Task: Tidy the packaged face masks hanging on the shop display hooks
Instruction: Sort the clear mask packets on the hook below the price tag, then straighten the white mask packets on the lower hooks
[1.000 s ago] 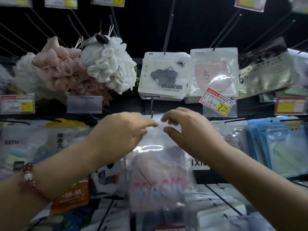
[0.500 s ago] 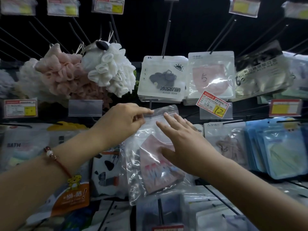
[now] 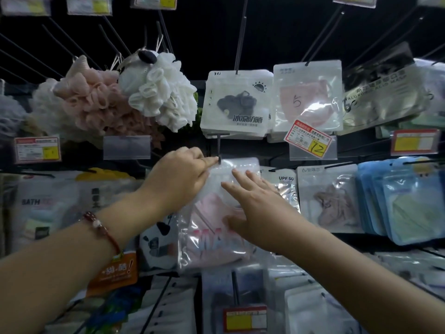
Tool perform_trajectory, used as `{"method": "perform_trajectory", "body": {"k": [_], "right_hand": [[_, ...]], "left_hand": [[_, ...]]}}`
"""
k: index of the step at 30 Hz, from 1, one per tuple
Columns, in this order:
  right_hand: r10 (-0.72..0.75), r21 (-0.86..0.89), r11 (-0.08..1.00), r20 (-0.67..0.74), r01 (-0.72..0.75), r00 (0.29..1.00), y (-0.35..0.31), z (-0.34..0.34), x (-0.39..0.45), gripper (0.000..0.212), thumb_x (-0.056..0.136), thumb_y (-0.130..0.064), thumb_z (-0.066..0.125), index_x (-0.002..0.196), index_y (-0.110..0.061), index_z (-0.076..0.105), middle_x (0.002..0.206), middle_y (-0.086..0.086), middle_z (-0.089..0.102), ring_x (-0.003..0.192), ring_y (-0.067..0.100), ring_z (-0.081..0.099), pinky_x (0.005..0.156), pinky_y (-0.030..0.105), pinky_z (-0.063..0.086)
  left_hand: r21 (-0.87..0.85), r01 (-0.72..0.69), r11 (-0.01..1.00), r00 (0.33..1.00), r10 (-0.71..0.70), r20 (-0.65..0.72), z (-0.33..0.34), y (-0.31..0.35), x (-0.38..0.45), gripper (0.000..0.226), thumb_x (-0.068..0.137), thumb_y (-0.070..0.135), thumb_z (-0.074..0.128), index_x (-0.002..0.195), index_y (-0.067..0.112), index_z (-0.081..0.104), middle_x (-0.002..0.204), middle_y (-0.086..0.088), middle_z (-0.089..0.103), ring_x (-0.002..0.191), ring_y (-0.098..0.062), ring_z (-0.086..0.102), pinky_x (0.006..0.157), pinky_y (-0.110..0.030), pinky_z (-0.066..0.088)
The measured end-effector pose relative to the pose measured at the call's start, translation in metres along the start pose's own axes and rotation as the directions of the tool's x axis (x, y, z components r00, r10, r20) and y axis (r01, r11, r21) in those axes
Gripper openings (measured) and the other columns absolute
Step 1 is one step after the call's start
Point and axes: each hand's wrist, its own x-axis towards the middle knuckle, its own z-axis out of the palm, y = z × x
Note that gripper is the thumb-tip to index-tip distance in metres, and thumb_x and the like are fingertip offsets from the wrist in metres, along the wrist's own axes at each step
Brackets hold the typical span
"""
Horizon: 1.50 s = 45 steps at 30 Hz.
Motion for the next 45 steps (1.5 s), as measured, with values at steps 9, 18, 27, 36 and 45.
{"method": "perform_trajectory", "body": {"k": [9, 18, 27, 36, 45], "right_hand": [[0.048, 0.145, 0.989, -0.05, -0.041, 0.998, -0.011, 0.033, -0.08, 0.065, 0.095, -0.05, 0.053, 0.151, -0.037, 0.024, 0.163, -0.009, 0.007, 0.15, 0.014, -0.006, 0.113, 0.028, -0.01], [0.286, 0.379, 0.863, 0.178, -0.334, 0.941, -0.003, 0.102, -0.243, 0.053, 0.093, -0.054, 0.049, 0.144, -0.05, 0.033, 0.147, -0.038, 0.014, 0.139, -0.015, -0.002, 0.117, 0.018, 0.007], [0.381, 0.286, 0.808, 0.414, -0.516, 0.827, 0.0, 0.134, -0.294, 0.06, 0.097, -0.049, 0.05, 0.151, -0.043, 0.024, 0.16, -0.019, 0.014, 0.149, 0.008, 0.004, 0.119, 0.03, 0.011], [0.553, 0.195, 0.73, 0.395, -0.655, 0.733, -0.008, 0.126, -0.318, 0.059, 0.096, -0.047, 0.054, 0.15, -0.038, 0.031, 0.161, -0.015, 0.017, 0.149, 0.007, 0.007, 0.121, 0.031, 0.01], [0.725, 0.089, 0.628, 0.295, -0.773, 0.623, 0.006, 0.099, -0.346, 0.059, 0.094, -0.046, 0.057, 0.148, -0.037, 0.035, 0.158, -0.017, 0.024, 0.147, 0.006, 0.017, 0.119, 0.04, 0.025]], "left_hand": [[-0.063, 0.267, 0.962, 0.963, -0.268, -0.011, 0.014, 0.072, -0.111, 0.052, 0.095, 0.046, 0.045, 0.143, 0.027, 0.052, 0.161, -0.012, 0.028, 0.15, -0.034, 0.02, 0.122, -0.054, 0.014], [-0.101, 0.556, 0.825, 0.68, -0.382, 0.626, 0.03, 0.186, -0.258, 0.053, 0.095, 0.066, 0.029, 0.146, 0.051, 0.036, 0.16, 0.006, 0.028, 0.146, -0.021, 0.028, 0.116, -0.042, 0.024], [-0.069, 0.509, 0.858, 0.539, -0.255, 0.803, 0.053, 0.226, -0.276, 0.066, 0.098, 0.06, 0.037, 0.156, 0.045, 0.009, 0.167, 0.004, 0.001, 0.152, -0.019, 0.007, 0.121, -0.036, 0.012], [-0.303, 0.491, 0.816, 0.637, -0.099, 0.764, 0.056, 0.239, -0.268, 0.062, 0.099, 0.054, 0.044, 0.155, 0.042, 0.021, 0.166, 0.008, 0.012, 0.151, -0.016, 0.013, 0.121, -0.036, 0.016], [-0.498, 0.433, 0.752, 0.74, 0.02, 0.673, 0.072, 0.279, -0.249, 0.06, 0.1, 0.053, 0.041, 0.155, 0.04, 0.021, 0.163, 0.008, 0.019, 0.149, -0.016, 0.018, 0.119, -0.036, 0.021]]}}
